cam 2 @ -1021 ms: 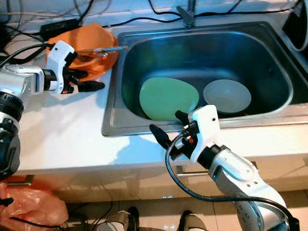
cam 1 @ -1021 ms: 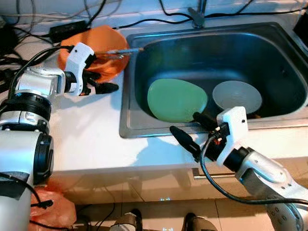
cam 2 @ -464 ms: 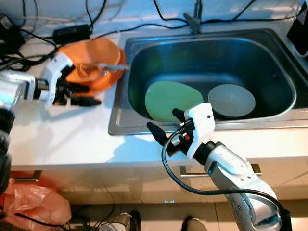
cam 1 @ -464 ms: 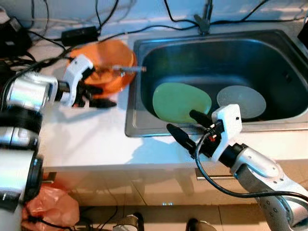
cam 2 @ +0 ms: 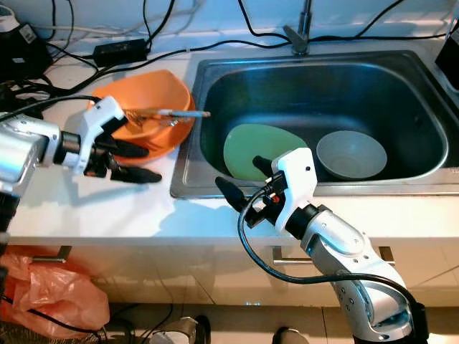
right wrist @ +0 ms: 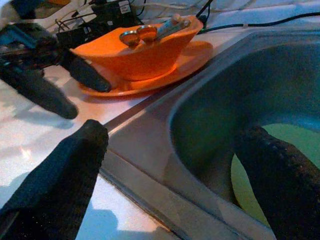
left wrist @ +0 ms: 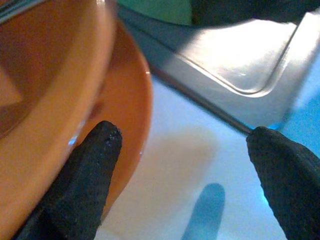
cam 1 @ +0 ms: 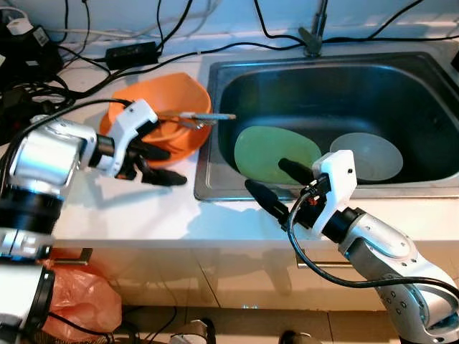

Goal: Kitchen organization

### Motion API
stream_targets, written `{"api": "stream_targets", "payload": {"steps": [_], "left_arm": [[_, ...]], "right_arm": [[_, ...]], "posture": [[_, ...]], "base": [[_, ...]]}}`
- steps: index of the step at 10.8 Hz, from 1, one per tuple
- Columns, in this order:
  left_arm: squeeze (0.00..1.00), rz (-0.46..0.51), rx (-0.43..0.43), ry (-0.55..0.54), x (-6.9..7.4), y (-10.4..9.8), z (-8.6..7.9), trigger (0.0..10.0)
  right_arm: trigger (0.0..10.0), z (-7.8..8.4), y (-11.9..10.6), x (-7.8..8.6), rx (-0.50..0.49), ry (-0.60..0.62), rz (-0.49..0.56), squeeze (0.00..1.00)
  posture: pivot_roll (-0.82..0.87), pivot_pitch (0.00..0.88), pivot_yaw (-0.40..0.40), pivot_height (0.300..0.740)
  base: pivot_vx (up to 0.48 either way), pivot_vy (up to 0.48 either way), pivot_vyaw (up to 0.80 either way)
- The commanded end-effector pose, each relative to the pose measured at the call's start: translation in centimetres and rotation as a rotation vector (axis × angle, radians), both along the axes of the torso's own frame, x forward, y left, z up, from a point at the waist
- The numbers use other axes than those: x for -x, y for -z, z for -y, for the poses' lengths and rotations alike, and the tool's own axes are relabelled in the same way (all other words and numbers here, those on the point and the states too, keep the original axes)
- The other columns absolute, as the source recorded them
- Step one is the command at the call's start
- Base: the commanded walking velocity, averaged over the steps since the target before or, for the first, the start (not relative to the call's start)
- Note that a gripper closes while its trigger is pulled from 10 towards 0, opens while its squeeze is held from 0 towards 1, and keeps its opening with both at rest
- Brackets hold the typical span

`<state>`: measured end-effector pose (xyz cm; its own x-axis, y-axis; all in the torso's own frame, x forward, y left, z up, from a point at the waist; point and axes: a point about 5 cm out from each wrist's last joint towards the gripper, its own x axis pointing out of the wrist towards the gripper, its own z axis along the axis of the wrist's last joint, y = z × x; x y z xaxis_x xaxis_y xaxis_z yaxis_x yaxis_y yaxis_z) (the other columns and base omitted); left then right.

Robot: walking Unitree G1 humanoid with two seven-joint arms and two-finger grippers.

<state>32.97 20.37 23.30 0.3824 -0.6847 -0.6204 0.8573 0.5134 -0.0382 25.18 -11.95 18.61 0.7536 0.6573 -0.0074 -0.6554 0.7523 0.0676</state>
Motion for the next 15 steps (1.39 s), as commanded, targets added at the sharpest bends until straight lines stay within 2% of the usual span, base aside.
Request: {"api": "stream_targets", "payload": {"steps": [1,5,8,9,11,13,15], "left_arm": [[0.0,-0.066,-0.008,0.036,1.1,0.9,0.6,10.0],[0.0,-0.092,-0.017,0.085,3.5,0.6,0.8,10.0],[0.0,-0.101,-0.022,0.057,4.6,0.5,0.5,10.0],[0.0,-0.037,-0.025,0.029,4.1,0.2,0.6,10.0],[0.0,0.058,0.039,0.046,3.6,-0.7,1.5,10.0],[0.0,0.182,0.036,0.01,2.5,-1.8,1.2,10.0],[0.0,0.224,0.077,-0.007,2.1,-3.2,1.0,10.0]], "right_arm": [[10.0,-0.3,0.1,-0.1,0.003,-0.015,0.008,0.0],[10.0,-0.4,0.1,-0.3,0.003,-0.02,0.014,0.0],[10.0,-0.6,0.2,-0.5,-0.003,-0.026,0.018,0.0],[10.0,-0.7,0.3,-0.6,-0.004,-0.027,0.017,0.0],[10.0,-0.7,0.3,-0.8,-0.004,-0.032,0.019,0.0],[10.0,-0.6,0.2,-1.0,-0.002,-0.032,0.027,0.0],[10.0,-0.6,0.2,-1.2,0.0,-0.03,0.03,0.0]], "posture": [[0.07,0.095,0.107,0.74],[0.09,0.089,0.104,0.74],[0.11,0.092,0.103,0.74],[0.11,0.091,0.101,0.74],[0.11,0.087,0.096,0.74],[0.11,0.082,0.09,0.74],[0.11,0.081,0.088,0.74]], "base": [[0.0,0.0,0.0],[0.0,0.0,0.0],[0.0,0.0,0.0],[0.0,0.0,0.0],[0.0,0.0,0.0],[0.0,0.0,0.0],[0.0,0.0,0.0]]}}
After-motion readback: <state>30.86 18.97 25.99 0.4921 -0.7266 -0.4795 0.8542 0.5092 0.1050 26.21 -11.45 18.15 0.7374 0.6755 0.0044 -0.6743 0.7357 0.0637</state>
